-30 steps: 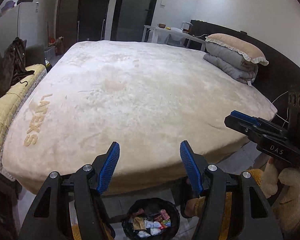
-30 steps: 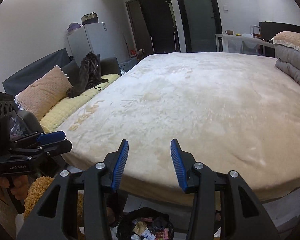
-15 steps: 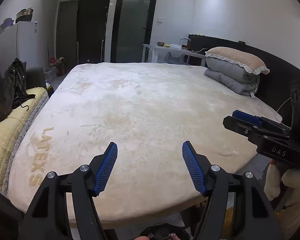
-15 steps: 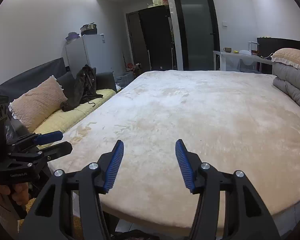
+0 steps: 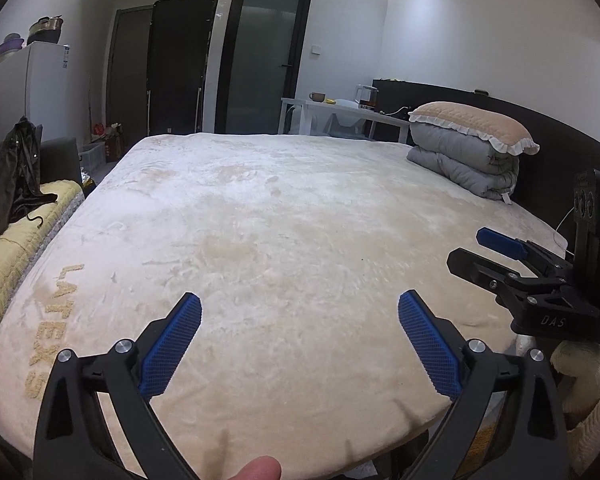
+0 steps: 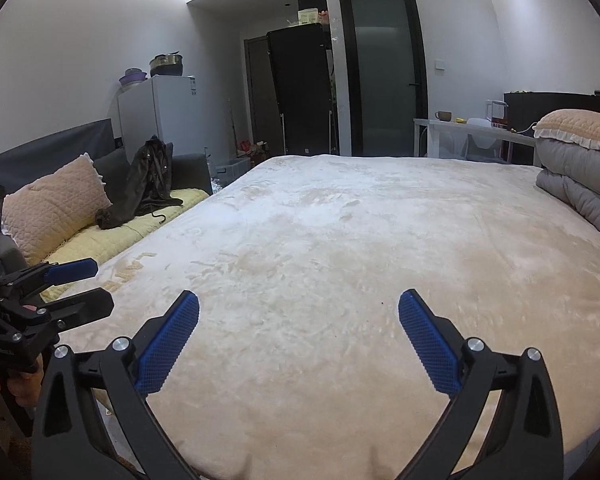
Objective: Collect trash
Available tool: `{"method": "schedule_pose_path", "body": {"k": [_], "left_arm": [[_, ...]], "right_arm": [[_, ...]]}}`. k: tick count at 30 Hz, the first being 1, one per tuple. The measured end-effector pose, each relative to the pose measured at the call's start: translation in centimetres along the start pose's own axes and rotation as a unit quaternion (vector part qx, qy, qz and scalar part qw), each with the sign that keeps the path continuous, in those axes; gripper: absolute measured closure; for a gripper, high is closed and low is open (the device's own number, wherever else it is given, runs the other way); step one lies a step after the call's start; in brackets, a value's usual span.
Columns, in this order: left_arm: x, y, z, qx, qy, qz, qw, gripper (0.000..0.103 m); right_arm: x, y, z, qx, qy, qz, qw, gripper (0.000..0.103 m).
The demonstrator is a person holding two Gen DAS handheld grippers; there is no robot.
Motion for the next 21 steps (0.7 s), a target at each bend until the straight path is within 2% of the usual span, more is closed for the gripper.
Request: {"method": "schedule_pose_path", "body": {"k": [4,7,9,21], "left_arm": [[1.7,-1.9,-0.9,-0.005,0.014,0.004,0.9999,0.006],[2.7,-2.8,-1.5,-0.016,0.017,-0.016,0.9996,0.006],[2.9,-2.8,-1.6,-0.018,0.018,-0.015,0.9996,0.006],[2.6,-2.8,-2.1,-0.022,0.025,-0.004,0.9994,0.006]], "right_arm": [[2.0,-1.0,0.9,-0.001,-0.019,-0.019,1.000,0.004],[3.3,-1.8,1.3,0.002,-0.025,-0.039,0.999,0.004],[3.8,-2.2,1.3,-0.001,-0.028,-0.047,0.998,0.004],[3.6,-3.0,0.5,-0.015,-0.026,-0.039,0.999,0.004]]}}
Point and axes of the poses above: each gripper's, at about its wrist camera, not at the fingertips, and x roughly the way its jaws point, z to its right, y to its top, the point moved 4 cm from there along x, roughly the way its jaws point, and after that the axes turned 11 degrees about -z, right-handed, at the moved point
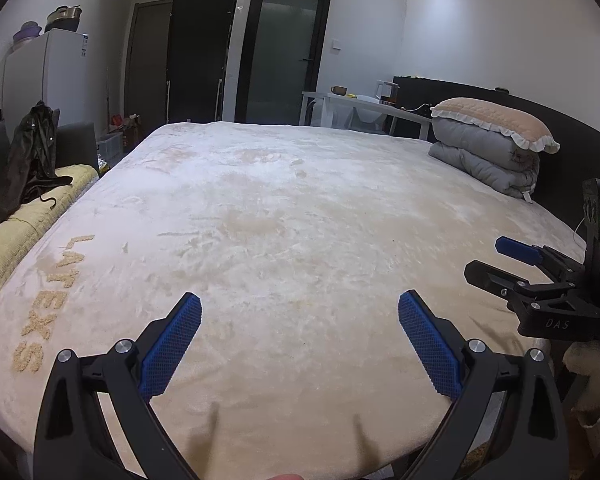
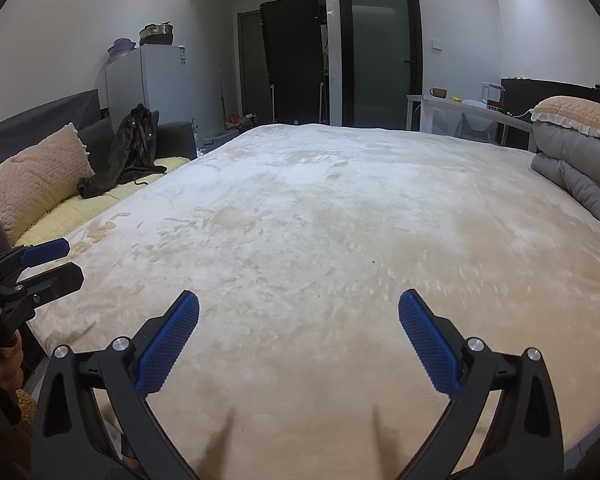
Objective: Collect trash
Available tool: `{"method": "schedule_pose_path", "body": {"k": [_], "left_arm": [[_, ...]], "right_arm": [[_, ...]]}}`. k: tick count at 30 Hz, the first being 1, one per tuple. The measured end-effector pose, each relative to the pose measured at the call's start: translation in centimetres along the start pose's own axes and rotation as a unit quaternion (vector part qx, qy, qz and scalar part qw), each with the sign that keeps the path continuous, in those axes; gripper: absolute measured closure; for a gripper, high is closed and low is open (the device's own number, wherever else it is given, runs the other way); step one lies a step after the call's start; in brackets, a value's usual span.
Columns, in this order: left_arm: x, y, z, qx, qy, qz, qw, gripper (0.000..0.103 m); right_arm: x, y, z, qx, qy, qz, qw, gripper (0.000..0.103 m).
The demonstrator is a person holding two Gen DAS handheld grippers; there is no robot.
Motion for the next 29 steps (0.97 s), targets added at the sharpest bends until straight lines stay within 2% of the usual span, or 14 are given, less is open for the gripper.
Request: {"method": "schedule_pose_path", "body": {"k": [29], "left_arm": [[0.67,-0.07,-0.37,-0.002,0.012,-0.005,0.9999,0.006]], "right_arm": [[0.32,-0.62,-0.08,-0.003,-0.011,0.003,1.000,0.004]]}}
Point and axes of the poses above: each gripper's, at about its wrist camera, not at the fingertips, and x roughly the way its jaws point, z to its right, y to its top, the point moved 4 cm from there along x, roughly the way its jaws point, and after that the axes turned 11 degrees about -z, right-handed, at the moved point
